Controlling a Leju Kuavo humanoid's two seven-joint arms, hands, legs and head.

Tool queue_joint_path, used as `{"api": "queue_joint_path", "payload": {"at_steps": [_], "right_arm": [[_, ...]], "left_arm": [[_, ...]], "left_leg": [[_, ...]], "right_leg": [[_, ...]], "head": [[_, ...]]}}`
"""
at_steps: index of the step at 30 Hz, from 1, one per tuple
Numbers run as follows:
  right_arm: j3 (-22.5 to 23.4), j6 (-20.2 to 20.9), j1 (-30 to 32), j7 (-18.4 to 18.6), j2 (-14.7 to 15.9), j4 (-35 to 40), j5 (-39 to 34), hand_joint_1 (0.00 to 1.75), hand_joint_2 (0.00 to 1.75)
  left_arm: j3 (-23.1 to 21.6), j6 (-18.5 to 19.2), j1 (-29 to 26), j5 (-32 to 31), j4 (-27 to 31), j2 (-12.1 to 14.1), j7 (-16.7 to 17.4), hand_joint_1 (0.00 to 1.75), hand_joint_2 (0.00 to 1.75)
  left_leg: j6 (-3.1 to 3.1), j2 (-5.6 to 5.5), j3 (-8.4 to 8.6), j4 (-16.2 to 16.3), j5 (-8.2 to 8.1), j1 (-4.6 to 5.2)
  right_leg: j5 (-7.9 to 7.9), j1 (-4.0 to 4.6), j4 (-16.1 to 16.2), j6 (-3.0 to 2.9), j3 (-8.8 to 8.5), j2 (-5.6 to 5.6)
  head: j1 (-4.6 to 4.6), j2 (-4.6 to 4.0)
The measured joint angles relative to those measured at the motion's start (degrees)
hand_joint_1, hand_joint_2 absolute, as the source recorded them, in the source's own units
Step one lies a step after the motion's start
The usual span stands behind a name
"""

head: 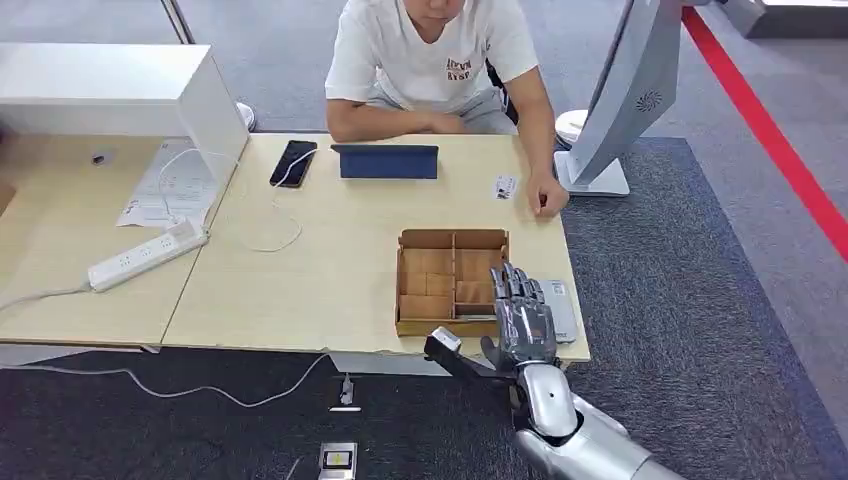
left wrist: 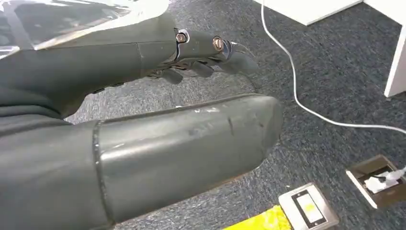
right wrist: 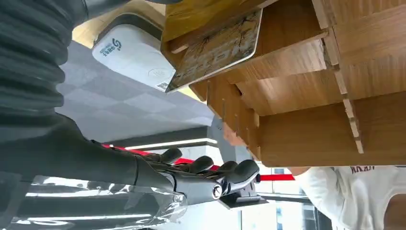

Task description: Pass the card to the sensor for recognition and then transmit it.

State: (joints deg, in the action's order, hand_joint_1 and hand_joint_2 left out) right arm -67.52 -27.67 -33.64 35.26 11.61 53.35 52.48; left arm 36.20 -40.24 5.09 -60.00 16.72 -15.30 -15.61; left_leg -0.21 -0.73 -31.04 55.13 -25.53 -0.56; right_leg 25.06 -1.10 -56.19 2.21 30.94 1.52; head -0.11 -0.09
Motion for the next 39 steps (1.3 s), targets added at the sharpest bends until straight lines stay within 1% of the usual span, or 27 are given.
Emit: {"api": "queue_joint_path", "payload": {"at_steps": [5, 6, 7, 8, 13, 20, 28, 33, 39], "right_arm": [[-0.42, 0.0, -0.04, -0.5, -0.04, 0.0, -0.04, 0.02, 1.75], [-0.46, 0.0, -0.06, -0.63, -0.09, 0.0, -0.07, 1.52, 1.75], [-0.5, 0.02, -0.09, -0.68, -0.13, 0.0, -0.2, 1.52, 1.75], [-0.55, 0.11, -0.13, -0.85, -0.2, 0.0, -0.48, 1.75, 1.75], [-0.87, 0.92, -0.51, -1.36, -0.28, 0.0, -1.46, 1.75, 1.75], [-1.05, 1.42, -0.65, -0.83, -0.15, 0.0, -2.06, 1.75, 1.75], [-1.53, 1.49, -1.05, -0.72, -0.11, 0.0, -2.67, 1.75, 1.75], [-1.92, 1.18, -1.09, -0.85, -0.13, 0.0, -2.91, 1.75, 1.75], [-2.25, -0.22, -1.1, -1.01, -0.24, 0.0, -2.73, 1.75, 1.75]], "left_arm": [[0.02, 0.0, 0.11, 0.83, -0.39, 0.0, -0.87, 0.0, 0.0], [0.04, 0.0, 0.12, 0.87, -0.48, 0.0, -0.96, 0.0, 0.0], [0.04, 0.0, 0.12, 0.87, -0.52, 0.0, -1.05, 0.0, 0.0], [0.07, 0.0, 0.12, 0.9, -0.57, 0.02, -1.13, 0.0, 0.0], [0.26, 0.0, 0.21, 0.55, -0.83, 0.0, -1.25, 0.0, 0.0], [0.55, 0.0, 0.43, -0.31, -0.92, 0.0, -0.28, 0.0, 0.0], [0.66, 0.0, 0.65, -0.26, -0.94, 0.0, -0.63, 0.0, 0.0], [0.74, 0.0, 0.66, -0.11, -0.92, 0.0, -0.9, 0.0, 0.0], [0.85, 0.0, 0.66, -0.17, -0.92, 0.0, -1.14, 0.0, 0.0]], "left_leg": [[0.0, 0.0, 0.0, 0.0, 0.0, 0.0], [0.0, 0.0, 0.0, 0.0, 0.0, 0.0], [0.0, 0.0, -0.01, 0.0, 0.0, 0.0], [0.0, 0.0, 0.0, 0.0, 0.0, 0.0], [0.0, 0.0, 0.0, 0.0, 0.0, 0.0], [0.0, 0.0, 0.0, 0.0, 0.0, 0.0], [0.0, 0.0, 0.0, 0.0, 0.0, 0.0], [0.0, 0.0, 0.0, 0.0, 0.0, 0.0], [0.0, 0.0, 0.0, 0.0, 0.0, 0.0]], "right_leg": [[0.0, 0.0, 0.0, 0.0, 0.0, 0.0], [0.0, 0.0, 0.0, 0.0, 0.0, 0.0], [0.0, 0.0, 0.0, 0.0, 0.0, 0.0], [0.0, 0.0, 0.0, 0.0, 0.0, 0.0], [0.0, 0.0, 0.0, 0.0, 0.0, 0.0], [0.0, 0.0, 0.0, 0.0, 0.0, 0.0], [0.0, 0.0, 0.0, 0.0, 0.0, 0.0], [0.0, 0.0, 0.0, 0.0, 0.0, 0.0], [0.0, 0.0, 0.0, 0.0, 0.0, 0.0]], "head": [[-0.02, 0.0], [-0.02, 0.0], [-0.02, 0.0], [-0.02, 0.0], [-0.02, 0.0], [-0.02, 0.0], [-0.02, 0.0], [-0.02, 0.0], [-0.02, 0.0]]}}
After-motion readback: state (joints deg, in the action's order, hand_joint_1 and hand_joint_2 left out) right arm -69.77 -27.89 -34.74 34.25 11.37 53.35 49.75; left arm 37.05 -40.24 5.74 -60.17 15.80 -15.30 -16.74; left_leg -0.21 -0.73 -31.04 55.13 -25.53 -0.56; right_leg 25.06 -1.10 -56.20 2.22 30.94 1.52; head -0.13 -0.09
